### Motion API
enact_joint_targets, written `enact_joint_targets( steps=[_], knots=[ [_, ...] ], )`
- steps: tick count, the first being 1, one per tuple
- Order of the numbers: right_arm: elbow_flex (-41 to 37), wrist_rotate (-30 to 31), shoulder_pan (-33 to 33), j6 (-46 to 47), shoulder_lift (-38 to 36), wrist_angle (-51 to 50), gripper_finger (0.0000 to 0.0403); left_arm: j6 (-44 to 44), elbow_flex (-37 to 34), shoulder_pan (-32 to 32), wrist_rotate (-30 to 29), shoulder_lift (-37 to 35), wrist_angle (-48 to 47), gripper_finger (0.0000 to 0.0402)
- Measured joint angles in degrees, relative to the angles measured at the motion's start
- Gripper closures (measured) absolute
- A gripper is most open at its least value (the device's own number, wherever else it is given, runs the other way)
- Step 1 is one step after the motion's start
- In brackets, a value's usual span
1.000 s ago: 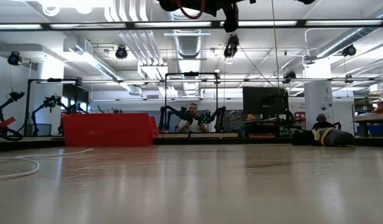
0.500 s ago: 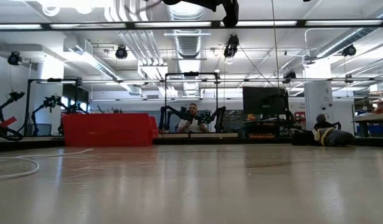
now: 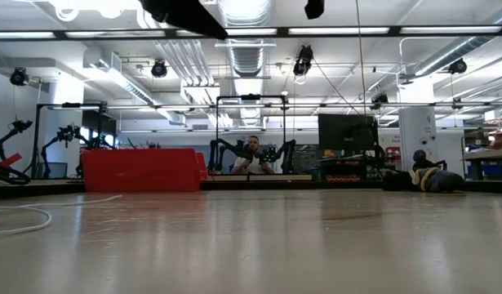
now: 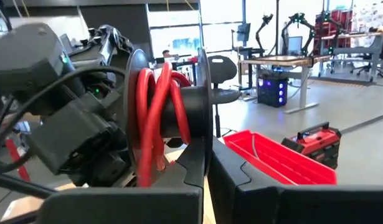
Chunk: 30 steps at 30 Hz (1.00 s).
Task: Coil cords
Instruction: Coil the red wire onto the black spool
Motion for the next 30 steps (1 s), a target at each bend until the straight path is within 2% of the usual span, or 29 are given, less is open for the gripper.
enact_joint_targets(
  steps=[3,7,9,12,15,20,26,30],
  knots=[
    [-0.01,-0.04,0.14,-0.07,-1.53,-2.33,0.0403,-0.1,-2.81,0.13,1.23,0.0,6.4,0.0354],
    [-0.01,0.0,0.25,-0.68,-2.51,-3.86,0.0403,1.4,-9.02,0.94,4.8,0.0,23.05,0.0351],
    [-0.01,0.0,0.27,-0.82,-2.79,-3.95,0.0403,1.03,-12.78,2.22,10.06,0.0,33.39,0.0351],
    [-0.01,0.0,0.38,-1.46,-3.03,-3.93,0.0403,-2.09,-18.48,5.21,21.05,0.05,47.78,0.0351],
    [-0.03,-0.02,0.38,-2.24,-3.05,-3.93,0.0403,-6.36,-22.73,8.02,27.15,1.58,58.97,0.0343],
    [-0.04,-0.01,0.38,-4.64,-3.14,-3.16,0.0403,-12.83,-22.56,10.46,31.55,7.66,62.53,0.0311],
    [-0.04,-1.37,0.38,-5.92,-3.14,-3.14,0.0403,-20.26,-15.34,12.89,43.88,19.38,63.37,0.0249],
    [-0.04,-1.53,0.58,-5.88,-3.14,-3.91,0.0403,-22.42,-11.87,13.25,49.56,26.07,68.49,0.0203]
  ],
)
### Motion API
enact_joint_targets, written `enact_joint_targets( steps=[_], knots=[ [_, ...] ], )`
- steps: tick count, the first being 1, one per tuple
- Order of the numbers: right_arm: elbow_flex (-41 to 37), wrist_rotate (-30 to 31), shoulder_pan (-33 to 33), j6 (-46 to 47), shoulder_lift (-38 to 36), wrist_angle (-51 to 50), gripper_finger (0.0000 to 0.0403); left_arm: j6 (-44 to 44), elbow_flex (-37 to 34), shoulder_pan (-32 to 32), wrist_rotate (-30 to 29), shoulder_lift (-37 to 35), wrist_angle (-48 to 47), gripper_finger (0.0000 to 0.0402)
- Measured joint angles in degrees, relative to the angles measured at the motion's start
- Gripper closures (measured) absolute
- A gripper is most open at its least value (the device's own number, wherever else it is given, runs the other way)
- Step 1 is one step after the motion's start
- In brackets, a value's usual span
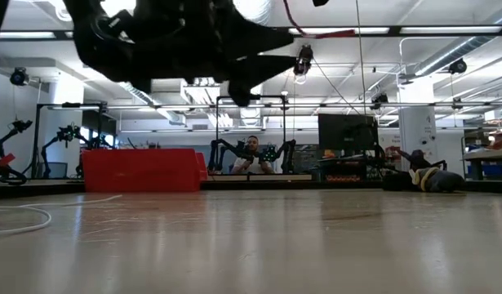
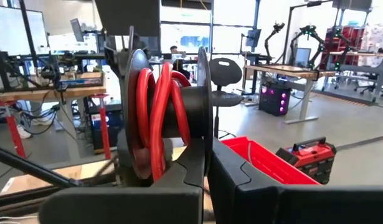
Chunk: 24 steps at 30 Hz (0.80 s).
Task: Coil cords
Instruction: Coil the red wire onto the black spool
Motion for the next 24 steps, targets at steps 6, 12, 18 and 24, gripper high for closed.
enact_joint_targets(
  steps=[6,12,18,24],
  knots=[
    [0.0,-0.02,0.88,0.0,0.0,-1.02,0.0403,-2.4,2.47,0.13,3.81,5.88,4.49,0.0152],
    [0.0,-0.04,1.2,0.0,0.0,-1.22,0.0403,-4.2,6.29,0.24,6.99,10.36,5.07,0.0158],
    [-0.02,-0.03,1.2,0.17,0.0,-2.29,0.0403,-8.78,8.57,0.22,14.79,12.64,9.45,0.0183],
    [-0.02,-0.02,1.17,0.17,0.0,-2.6,0.0403,-10.4,8.6,0.17,16.82,12.64,9.43,0.0197]
  ],
)
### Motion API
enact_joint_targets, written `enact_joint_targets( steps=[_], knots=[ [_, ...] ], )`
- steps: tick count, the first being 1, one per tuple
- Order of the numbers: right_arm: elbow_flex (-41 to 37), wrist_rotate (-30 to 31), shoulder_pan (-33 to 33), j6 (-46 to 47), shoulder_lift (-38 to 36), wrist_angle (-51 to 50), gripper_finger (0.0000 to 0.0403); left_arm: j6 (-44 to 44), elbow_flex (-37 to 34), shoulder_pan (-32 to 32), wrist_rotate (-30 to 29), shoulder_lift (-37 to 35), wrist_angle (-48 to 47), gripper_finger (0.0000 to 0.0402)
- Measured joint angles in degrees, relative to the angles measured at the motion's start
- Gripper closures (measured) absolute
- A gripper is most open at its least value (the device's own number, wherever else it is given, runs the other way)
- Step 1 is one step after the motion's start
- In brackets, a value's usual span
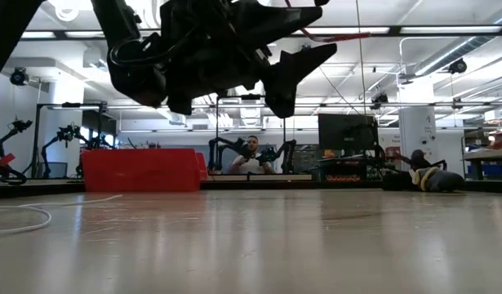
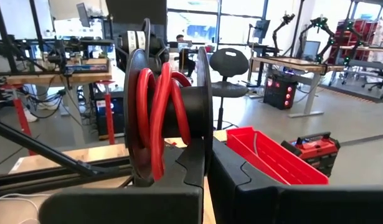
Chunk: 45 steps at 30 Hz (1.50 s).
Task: Coil cords
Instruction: Coil the red wire onto the black spool
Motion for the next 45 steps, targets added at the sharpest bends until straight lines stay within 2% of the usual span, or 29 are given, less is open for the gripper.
enact_joint_targets(
  steps=[7,10,13,18,19,24,28,34,37,42,45],
  knots=[
    [0.0,0.0,0.0,0.0,0.0,0.28,0.0403,-1.02,0.0,0.01,-3.33,0.0,0.19,0.02],
    [0.0,0.0,0.0,0.0,0.0,0.37,0.0403,-1.05,0.0,0.09,-5.85,0.0,0.01,0.0218],
    [0.0,0.0,0.0,-0.02,0.0,0.39,0.0403,-1.02,0.0,0.19,-7.18,0.0,0.02,0.026],
    [0.0,0.0,0.0,-0.3,-0.05,0.33,0.0403,-1.04,-0.03,0.64,-8.17,0.0,-0.13,0.0375],
    [0.0,0.01,0.17,-0.74,-0.32,0.06,0.0403,-1.34,-0.07,0.85,-8.15,0.0,-0.33,0.0387],
    [0.0,0.58,1.85,-3.15,-5.32,-4.3,0.0403,-2.62,-2.29,2.86,-8.24,-0.52,-0.37,0.0395],
    [0.0,0.68,3.73,-0.8,-9.87,-12.4,0.0403,-2.79,-7.13,5.32,-11.27,-3.72,-0.31,0.0397],
    [0.02,0.59,6.08,8.37,-13.28,-27.24,0.0403,-0.19,-15.97,9.26,-15.43,-14.31,-2.04,0.04],
    [0.02,1.11,6.56,13.72,-13.38,-35.55,0.0403,3.23,-20.04,11.13,-18.87,-22.72,-8.48,0.04],
    [-0.03,9.42,6.59,24.54,-11.87,-47.6,0.0403,6.81,-24.51,13.07,-21.29,-37.91,-20.93,0.0401],
    [-0.24,12.66,6.27,26.4,-9.81,-49.14,0.0403,6.97,-25.72,13.07,-22.25,-45.01,-23.81,0.0401]
  ],
)
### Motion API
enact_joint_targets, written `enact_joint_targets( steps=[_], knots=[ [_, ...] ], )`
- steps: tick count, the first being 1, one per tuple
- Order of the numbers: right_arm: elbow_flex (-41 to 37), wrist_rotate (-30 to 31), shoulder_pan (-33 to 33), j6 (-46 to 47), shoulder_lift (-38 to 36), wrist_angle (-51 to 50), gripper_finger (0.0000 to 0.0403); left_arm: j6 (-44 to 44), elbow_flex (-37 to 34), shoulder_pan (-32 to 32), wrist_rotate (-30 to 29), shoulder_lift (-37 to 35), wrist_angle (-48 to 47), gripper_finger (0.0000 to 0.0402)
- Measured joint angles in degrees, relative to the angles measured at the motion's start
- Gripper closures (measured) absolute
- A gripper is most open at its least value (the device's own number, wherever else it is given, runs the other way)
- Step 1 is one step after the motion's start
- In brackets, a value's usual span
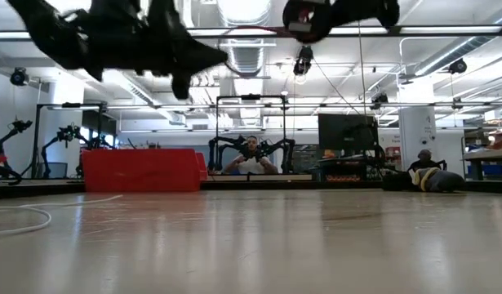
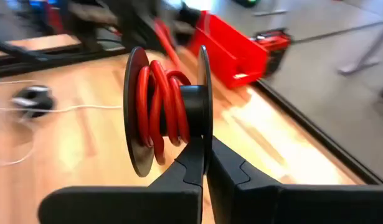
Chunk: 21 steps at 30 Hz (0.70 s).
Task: Coil cords
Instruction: Coil the red wire onto the black spool
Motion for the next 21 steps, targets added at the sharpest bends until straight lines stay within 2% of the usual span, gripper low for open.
enact_joint_targets(
  steps=[4,8,13,21],
  knots=[
    [0.0,0.86,-1.48,0.06,3.84,1.06,0.0403,-1.02,0.71,-0.34,0.01,-5.82,-3.76,0.0401],
    [1.03,2.02,-3.85,1.06,8.89,1.07,0.0403,-1.86,4.36,-1.72,0.11,-7.32,-8.44,0.0401],
    [4.65,1.66,-6.79,1.15,15.29,2.54,0.0403,-4.78,11.36,-3.37,0.06,-4.4,-17.08,0.0401],
    [11.6,-4.92,-11.82,4.78,20.19,3.01,0.0403,-6.79,21.93,-5.79,0.92,3.13,-28.59,0.0401]
  ],
)
